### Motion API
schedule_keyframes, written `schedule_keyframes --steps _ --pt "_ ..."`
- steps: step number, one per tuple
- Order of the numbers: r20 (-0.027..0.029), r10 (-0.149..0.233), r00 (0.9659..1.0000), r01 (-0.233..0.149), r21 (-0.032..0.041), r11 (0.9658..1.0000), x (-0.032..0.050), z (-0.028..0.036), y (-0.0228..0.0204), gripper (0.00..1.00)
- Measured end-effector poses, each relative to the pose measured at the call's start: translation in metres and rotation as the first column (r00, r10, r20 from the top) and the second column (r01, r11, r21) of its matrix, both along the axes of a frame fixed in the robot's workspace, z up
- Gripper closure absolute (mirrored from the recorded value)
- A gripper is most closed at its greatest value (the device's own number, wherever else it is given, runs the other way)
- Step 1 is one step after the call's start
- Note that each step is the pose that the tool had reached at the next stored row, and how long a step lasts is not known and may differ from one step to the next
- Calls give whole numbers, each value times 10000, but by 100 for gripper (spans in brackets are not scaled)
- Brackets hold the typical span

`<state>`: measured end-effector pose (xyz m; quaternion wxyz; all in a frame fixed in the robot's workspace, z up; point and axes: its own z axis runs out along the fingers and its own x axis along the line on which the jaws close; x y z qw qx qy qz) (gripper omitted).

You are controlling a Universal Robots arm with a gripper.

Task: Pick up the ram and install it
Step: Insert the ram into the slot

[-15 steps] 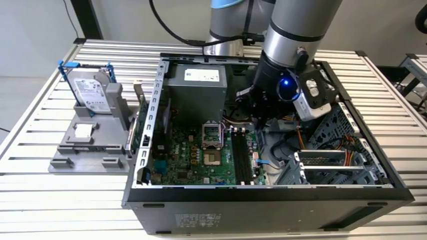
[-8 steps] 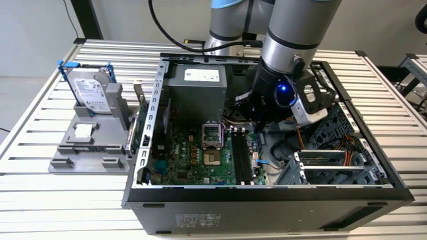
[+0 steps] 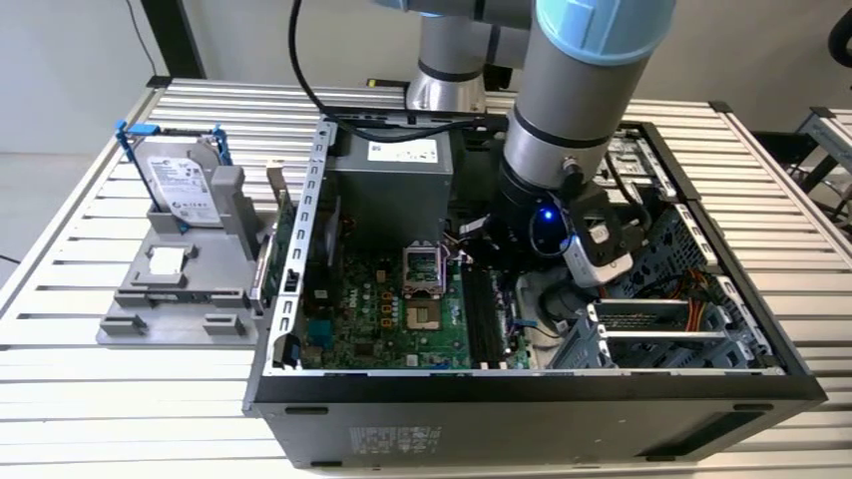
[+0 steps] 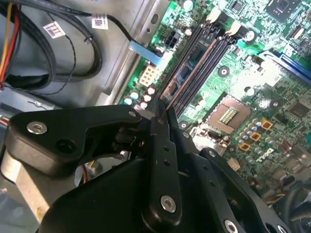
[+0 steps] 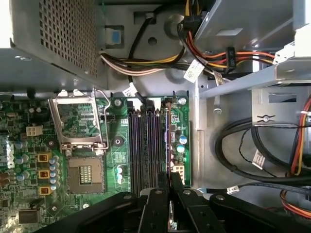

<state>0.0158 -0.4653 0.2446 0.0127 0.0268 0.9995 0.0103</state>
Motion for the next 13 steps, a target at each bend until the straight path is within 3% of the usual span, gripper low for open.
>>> schedule_keyframes --steps 4,13 --pt "0 0 10000 0 -3 10000 -2 0 0 100" --pt "15 9 10000 -9 -2 10000 -10 -89 -41 100"
